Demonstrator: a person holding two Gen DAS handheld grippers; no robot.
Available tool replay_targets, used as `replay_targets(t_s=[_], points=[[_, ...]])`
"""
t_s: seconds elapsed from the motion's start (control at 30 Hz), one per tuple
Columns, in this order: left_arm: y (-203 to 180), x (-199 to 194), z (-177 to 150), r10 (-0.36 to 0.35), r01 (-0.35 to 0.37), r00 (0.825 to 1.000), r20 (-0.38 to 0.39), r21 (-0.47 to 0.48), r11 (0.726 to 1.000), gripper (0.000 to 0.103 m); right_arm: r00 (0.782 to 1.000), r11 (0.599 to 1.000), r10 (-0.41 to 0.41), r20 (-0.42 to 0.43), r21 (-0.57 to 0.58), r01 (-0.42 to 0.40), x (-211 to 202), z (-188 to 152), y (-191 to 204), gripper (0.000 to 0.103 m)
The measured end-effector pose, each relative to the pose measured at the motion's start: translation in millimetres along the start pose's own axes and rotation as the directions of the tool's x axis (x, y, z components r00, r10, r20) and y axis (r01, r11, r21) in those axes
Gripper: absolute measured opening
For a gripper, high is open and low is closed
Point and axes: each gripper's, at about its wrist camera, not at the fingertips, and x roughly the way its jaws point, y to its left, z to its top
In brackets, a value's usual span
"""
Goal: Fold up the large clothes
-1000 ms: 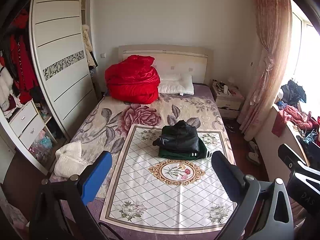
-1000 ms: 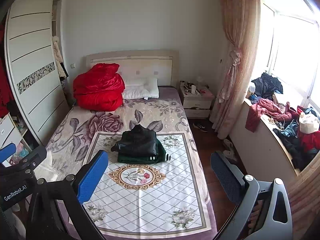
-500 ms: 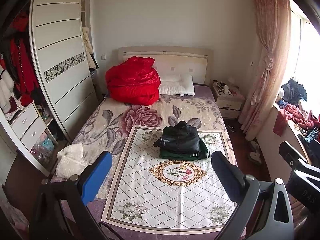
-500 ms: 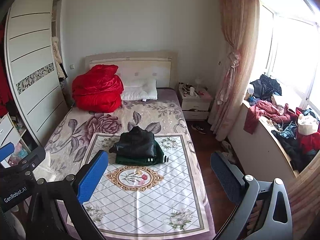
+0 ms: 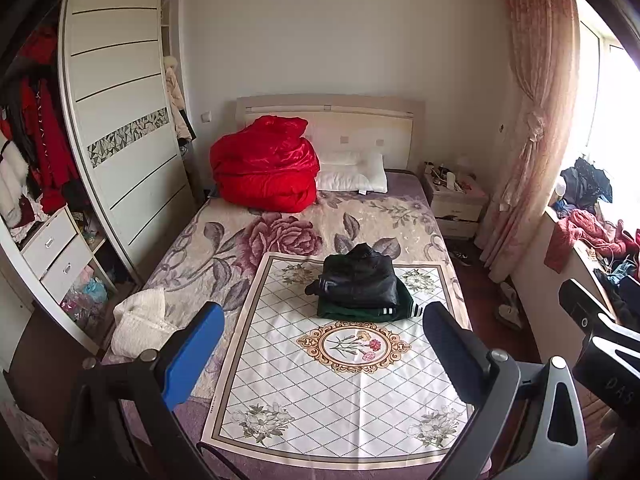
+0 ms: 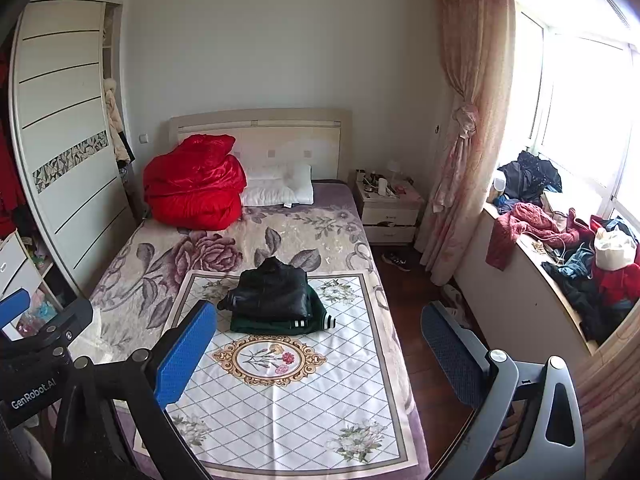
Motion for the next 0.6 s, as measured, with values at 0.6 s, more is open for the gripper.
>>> replay_targets(t_s=[0.6], points=[[2.6,-9.6,-1.3,-0.009,0.009,1.0,0.025,0.001,1.0,0.101,1.0,1.0,-0.004,0.01,0.0,0.004,-8.3,-7.8,3.7,0.103]])
